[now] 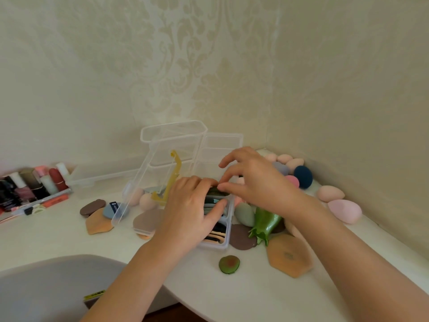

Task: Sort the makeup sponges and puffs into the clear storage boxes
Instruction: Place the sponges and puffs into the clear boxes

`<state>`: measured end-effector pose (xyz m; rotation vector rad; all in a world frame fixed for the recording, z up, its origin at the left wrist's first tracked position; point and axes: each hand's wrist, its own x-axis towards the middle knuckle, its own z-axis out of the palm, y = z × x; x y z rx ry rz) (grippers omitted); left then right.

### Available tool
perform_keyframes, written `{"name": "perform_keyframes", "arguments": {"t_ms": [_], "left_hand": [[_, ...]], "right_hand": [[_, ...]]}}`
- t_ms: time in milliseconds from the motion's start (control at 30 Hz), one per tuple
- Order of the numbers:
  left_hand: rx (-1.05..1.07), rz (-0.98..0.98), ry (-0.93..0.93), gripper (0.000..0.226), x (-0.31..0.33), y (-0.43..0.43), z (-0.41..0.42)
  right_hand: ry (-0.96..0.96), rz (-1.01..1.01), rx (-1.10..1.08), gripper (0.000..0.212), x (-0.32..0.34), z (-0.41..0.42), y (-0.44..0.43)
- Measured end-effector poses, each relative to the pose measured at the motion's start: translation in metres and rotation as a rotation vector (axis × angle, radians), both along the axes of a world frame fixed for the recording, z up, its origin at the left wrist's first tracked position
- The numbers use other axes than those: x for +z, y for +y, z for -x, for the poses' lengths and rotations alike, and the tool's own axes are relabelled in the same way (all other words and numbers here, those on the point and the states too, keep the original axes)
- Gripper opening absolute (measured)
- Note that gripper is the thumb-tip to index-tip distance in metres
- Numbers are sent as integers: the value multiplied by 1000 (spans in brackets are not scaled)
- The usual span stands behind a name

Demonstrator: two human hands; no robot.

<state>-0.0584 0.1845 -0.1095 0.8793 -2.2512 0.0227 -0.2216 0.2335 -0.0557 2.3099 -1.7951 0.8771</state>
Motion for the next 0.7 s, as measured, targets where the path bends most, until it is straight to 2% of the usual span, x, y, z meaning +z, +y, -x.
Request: {"name": "perform_keyframes", "arguments": {"t_ms": [67,133,200,267,367,467,500,533,633,700], "left_hand": [[27,17,-1,43,0,2,0],[63,41,8,38,0,6,0],[129,60,-1,35,0,11,1],[191,68,-19,34,0,15,0],[223,92,-33,33,-1,17,-1],[206,112,-6,32,-3,20,-2],[202,117,4,32,-4,21,-3],[201,123,10,32,-5,21,-4],[207,130,10,32,-5,21,-5],[213,125,7,32,-5,19,-5]], "right_hand": [[-171,10,9,19,13,3,9],[-232,-84,12,21,23,7,18],[-126,-271,-7,22,27,9,24],[72,-414,-74,20,24,6,26],[347,-438,-109,21,14,-8,24],[494,-439,-43,34,-1,-18,23],[541,-426,-43,31,-7,-18,21],[567,-409,-38,28,-11,-18,19],[562,-468,-30,44,-21,-15,11],[519,-511,6,41,-20,-13,9]]}}
